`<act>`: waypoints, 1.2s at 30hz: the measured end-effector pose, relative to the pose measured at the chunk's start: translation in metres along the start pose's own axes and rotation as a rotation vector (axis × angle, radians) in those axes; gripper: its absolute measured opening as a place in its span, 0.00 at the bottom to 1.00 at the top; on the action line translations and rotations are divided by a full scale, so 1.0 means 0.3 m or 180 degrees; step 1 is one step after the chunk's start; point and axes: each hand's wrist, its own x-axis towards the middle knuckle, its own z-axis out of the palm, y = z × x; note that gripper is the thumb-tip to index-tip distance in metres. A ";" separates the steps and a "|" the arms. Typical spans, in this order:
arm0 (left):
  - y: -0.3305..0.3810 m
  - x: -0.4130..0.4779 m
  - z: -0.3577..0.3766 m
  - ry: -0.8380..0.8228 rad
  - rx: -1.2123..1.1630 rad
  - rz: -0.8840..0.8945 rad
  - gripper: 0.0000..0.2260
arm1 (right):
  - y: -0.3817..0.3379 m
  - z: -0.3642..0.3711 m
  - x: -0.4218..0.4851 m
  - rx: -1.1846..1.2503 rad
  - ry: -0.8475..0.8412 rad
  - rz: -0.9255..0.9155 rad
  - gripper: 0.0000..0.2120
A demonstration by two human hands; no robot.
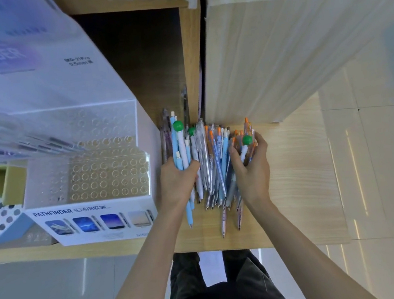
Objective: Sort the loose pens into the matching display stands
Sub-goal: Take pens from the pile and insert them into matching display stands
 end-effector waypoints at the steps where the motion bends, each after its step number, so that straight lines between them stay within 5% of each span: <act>1: 0.006 -0.007 0.000 -0.0044 0.0034 0.0045 0.03 | 0.003 -0.006 0.003 -0.0003 0.0050 0.0012 0.24; 5: 0.037 -0.033 0.001 -0.0105 0.0170 0.0255 0.05 | 0.001 -0.040 0.020 0.0173 0.0196 0.0143 0.15; 12: 0.050 -0.061 0.033 -0.0349 0.0423 0.0402 0.09 | -0.023 -0.114 0.068 0.0772 0.0022 0.0289 0.16; 20: 0.055 -0.106 0.087 -0.0482 0.0211 0.0340 0.05 | -0.053 -0.181 0.087 0.1230 -0.0313 0.0283 0.06; 31: 0.097 -0.214 0.101 -0.0623 -0.0928 0.0256 0.08 | -0.240 -0.202 0.003 0.1880 -0.1154 0.0412 0.07; 36: 0.097 -0.276 0.071 -0.0488 -0.1083 0.0488 0.06 | -0.300 -0.168 -0.061 0.2105 -0.1541 0.0627 0.16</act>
